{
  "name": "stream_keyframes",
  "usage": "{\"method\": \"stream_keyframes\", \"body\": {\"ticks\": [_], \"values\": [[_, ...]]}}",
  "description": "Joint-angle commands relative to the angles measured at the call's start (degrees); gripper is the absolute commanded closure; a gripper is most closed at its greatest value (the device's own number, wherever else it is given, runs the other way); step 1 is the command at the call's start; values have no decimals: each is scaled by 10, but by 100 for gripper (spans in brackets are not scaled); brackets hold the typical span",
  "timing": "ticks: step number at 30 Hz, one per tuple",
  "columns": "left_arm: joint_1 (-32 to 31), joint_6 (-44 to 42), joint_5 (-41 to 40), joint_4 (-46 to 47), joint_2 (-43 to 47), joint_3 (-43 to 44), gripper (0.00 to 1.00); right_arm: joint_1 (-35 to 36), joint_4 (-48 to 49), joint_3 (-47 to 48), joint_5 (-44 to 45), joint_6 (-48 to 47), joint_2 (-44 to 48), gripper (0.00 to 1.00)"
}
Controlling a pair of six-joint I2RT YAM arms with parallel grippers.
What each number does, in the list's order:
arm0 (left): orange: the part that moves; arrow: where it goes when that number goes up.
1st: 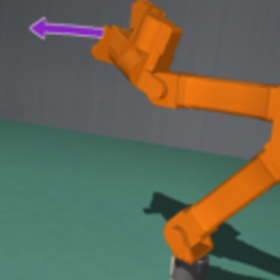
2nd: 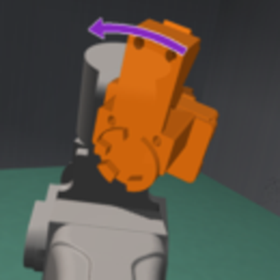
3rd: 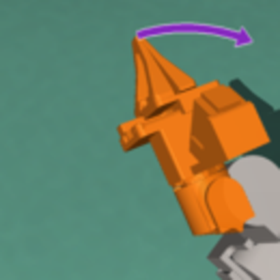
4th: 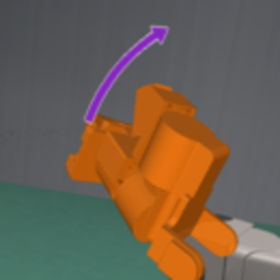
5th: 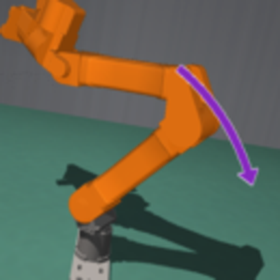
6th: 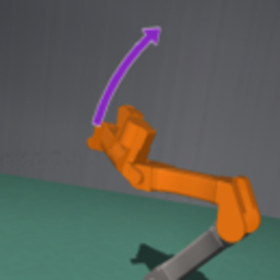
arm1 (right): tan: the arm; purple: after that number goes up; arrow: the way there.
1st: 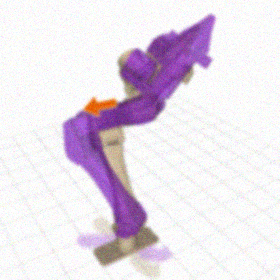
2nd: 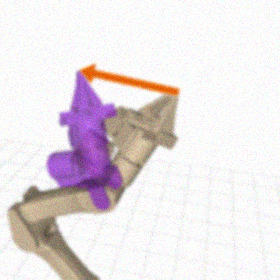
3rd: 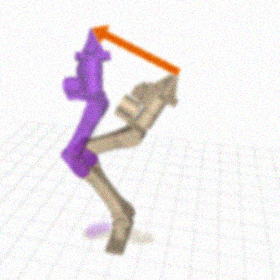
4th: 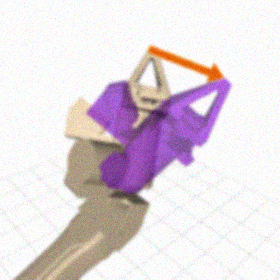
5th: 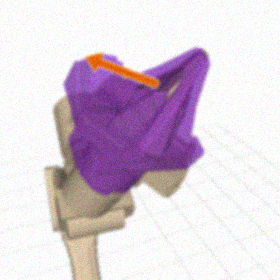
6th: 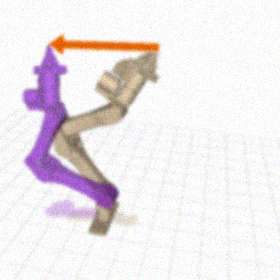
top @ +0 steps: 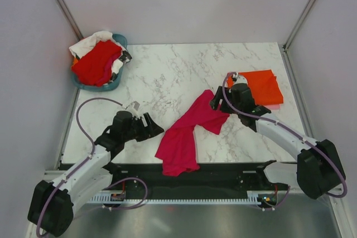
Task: Fold and stack the t-shirts
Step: Flatten the tshirt out
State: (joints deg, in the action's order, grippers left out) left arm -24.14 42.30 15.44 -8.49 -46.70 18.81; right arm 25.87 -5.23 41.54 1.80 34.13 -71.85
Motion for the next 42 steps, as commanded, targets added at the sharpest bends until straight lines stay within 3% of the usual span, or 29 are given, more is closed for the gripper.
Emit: {"method": "stream_keyframes", "body": {"ticks": [1, 8, 18, 28, 31, 32, 34, 38, 40, 42], "values": [[-2, -16, 23, 1, -2, -14, 22, 1, -14, -9, 7, -46, 46, 24], [-23, 5, 37, -18, 16, -57, 37, 1, -36, -34, 12, -63, 77, 24], [-69, 32, -5, -33, 3, -69, 37, 1, -36, -44, -9, -53, 89, 25], [-98, 59, -28, 40, -67, -74, 50, 1, -38, -54, -14, -60, 94, 27], [-98, 60, -32, 64, -82, -76, 63, 0, -39, -65, -13, -60, 105, 26], [-98, 60, -31, 71, -87, -76, 81, 1, -40, -67, -11, -60, 108, 20], [-98, 62, -29, 96, -99, -75, 95, 0, -44, -78, 20, -43, 114, 2], [-97, 49, -32, 88, -97, -46, 98, -5, -43, -97, 20, -48, 109, 2], [-97, 43, -47, 39, -83, -26, 98, -5, -43, -101, 12, -47, 102, 2], [-95, 31, -74, 3, -56, 10, 98, -4, -45, -107, -1, -40, 90, 9]]}}
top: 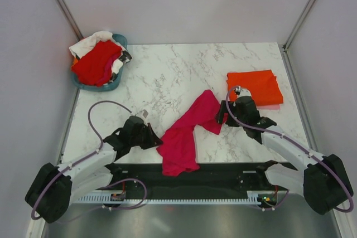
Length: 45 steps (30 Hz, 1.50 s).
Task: Fold and stack the t-shirts
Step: Flatten the tshirt out
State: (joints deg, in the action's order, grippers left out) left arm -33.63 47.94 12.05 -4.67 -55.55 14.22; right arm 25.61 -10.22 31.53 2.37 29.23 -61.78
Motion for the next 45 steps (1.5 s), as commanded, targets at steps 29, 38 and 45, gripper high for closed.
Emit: {"method": "stream_keyframes", "body": {"ticks": [29, 38, 45], "values": [[37, -181, -185, -301, 93, 416, 98, 60, 158, -16, -145, 65, -163, 35], [37, -192, -162, -302, 103, 409, 98, 79, 161, 34, -115, 74, -243, 56], [37, -207, -178, -303, 81, 383, 98, 62, 52, 126, -71, 47, -203, 100]]}}
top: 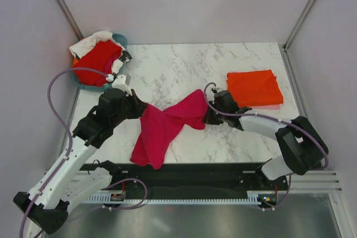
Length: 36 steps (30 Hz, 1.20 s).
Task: Fold and stack the t-shirts
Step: Flatten the tshirt out
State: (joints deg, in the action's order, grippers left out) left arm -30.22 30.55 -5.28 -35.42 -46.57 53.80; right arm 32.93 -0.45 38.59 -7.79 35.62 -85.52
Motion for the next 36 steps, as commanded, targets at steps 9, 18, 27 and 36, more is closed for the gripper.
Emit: {"method": "stream_keyframes", "body": {"ticks": [9, 18, 27, 36], "values": [[11, -49, -83, -47, -40, 34, 98, -133, -162, 162, 49, -16, 169, 100], [83, -109, -186, -98, -26, 193, 98, -190, -190, 199, 34, 2, 230, 100], [84, -160, -242, -109, -76, 434, 98, -191, -223, 305, 43, -3, 225, 100], [84, -161, -152, -112, 4, 464, 98, -191, -243, 272, 42, -21, 255, 100]]}}
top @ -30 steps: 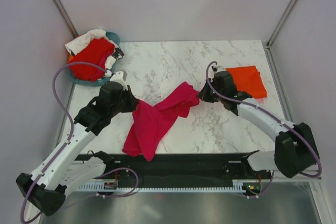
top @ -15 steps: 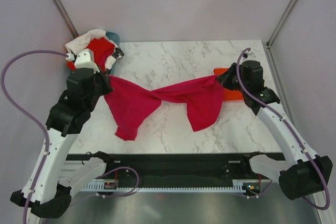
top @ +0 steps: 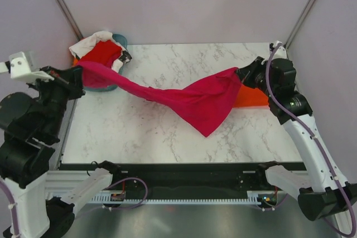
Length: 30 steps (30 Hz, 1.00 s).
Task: Fold and stack the t-shirts
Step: Flatten the tshirt out
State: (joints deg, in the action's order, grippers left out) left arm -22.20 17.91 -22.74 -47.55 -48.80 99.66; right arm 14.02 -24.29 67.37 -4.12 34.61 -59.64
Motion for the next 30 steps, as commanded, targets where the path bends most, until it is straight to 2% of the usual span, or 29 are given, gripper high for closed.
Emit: {"method": "stream_keyframes", "body": {"ticks": [1, 6, 7, 8, 9, 12, 15, 18, 23, 25, 26, 30], "values": [[4, -38, 13, 11, 28, 3, 98, -3, -5, -20, 3, -12, -14, 100], [4, -59, -45, 9, 19, -7, 98, -3, 25, -15, 8, -9, -130, 100], [4, -60, -52, 8, 9, -8, 98, -3, 21, 3, -25, -25, -151, 93], [4, -58, -49, 8, 6, -15, 98, -2, 17, 12, -52, -38, -169, 54], [4, -56, -31, 8, 2, -22, 98, -2, 16, 14, -78, -45, -192, 43], [3, -39, 30, 14, -4, -75, 98, -1, 59, -40, -118, -54, -181, 31], [4, -31, 64, 27, -7, -142, 98, 2, 86, -111, -158, -81, -165, 30], [4, -31, 57, 52, -3, -198, 98, 26, 74, -174, -170, -124, -155, 35], [4, -39, 29, 90, 9, -265, 98, 159, 44, -237, -91, -139, -117, 41], [4, -38, 17, 96, 11, -279, 98, 215, 35, -260, -81, -119, -101, 44], [4, -36, 16, 100, 11, -292, 98, 231, 28, -266, -73, -112, -82, 49], [4, -28, 10, 115, 2, -325, 98, 316, -11, -288, 26, -47, -39, 49]]}}
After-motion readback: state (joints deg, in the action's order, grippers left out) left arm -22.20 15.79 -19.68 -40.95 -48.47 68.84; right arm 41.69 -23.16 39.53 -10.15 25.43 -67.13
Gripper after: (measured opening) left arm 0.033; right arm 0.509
